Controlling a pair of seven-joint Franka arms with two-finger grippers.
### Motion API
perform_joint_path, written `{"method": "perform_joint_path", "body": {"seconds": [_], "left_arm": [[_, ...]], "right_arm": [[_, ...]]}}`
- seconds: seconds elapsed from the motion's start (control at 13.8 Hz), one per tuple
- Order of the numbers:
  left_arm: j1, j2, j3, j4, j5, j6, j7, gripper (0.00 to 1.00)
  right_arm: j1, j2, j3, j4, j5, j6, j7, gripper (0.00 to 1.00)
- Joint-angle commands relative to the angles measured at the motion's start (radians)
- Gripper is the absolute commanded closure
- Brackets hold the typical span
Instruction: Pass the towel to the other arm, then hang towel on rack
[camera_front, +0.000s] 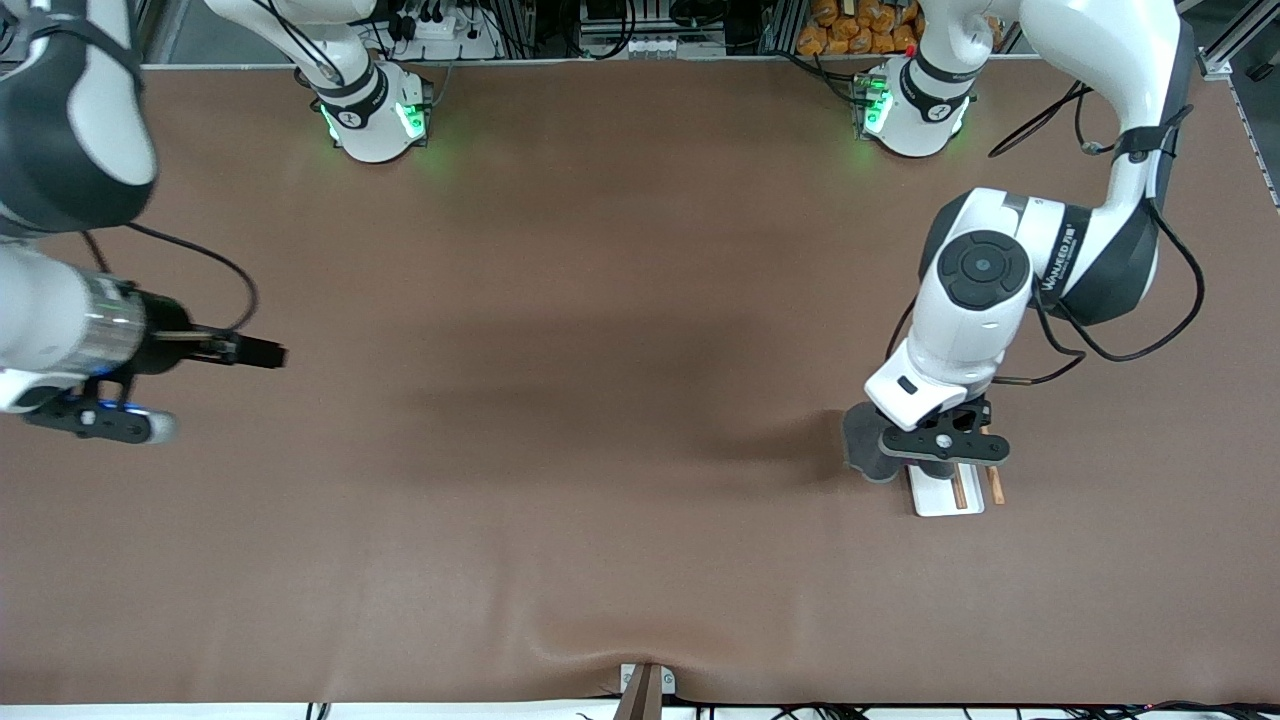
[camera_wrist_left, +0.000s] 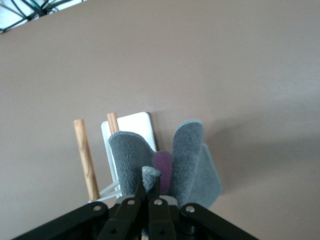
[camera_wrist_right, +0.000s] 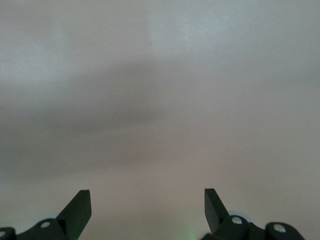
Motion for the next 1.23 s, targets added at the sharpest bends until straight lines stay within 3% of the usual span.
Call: {"method": "perform_joint_path", "body": {"seconds": [0.0,0.15,0.44,0.73,1.16], "left_arm": [[0.023,-0.041,-0.004,-0.051,0.024,0.005,0.008,1.00],[0.043,-0.077,-0.004,-0.100,0.026,-0.006,0.010,1.00],[0.086,-0.113,-0.003,-0.130,0.026,-0.056,0.010,1.00],[0.144,-0.107,-0.004,-0.139,0.026,-0.075,0.010,1.00],[0.207,-0.098,-0.006,-0.161,0.024,-0.065,0.010,1.00]], "right_arm": [[-0.068,-0.131,0.016,-0.120,-0.025,0.009,-0.082,0.00],[-0.102,-0.231,0.016,-0.218,-0.052,0.016,-0.148,0.00],[-0.096,-0.437,0.021,-0.517,-0.054,0.208,-0.148,0.00],[-0.093,-0.434,0.025,-0.518,-0.056,0.214,-0.145,0.00],[-0.048,-0.385,0.025,-0.380,-0.054,0.208,-0.137,0.00]]}}
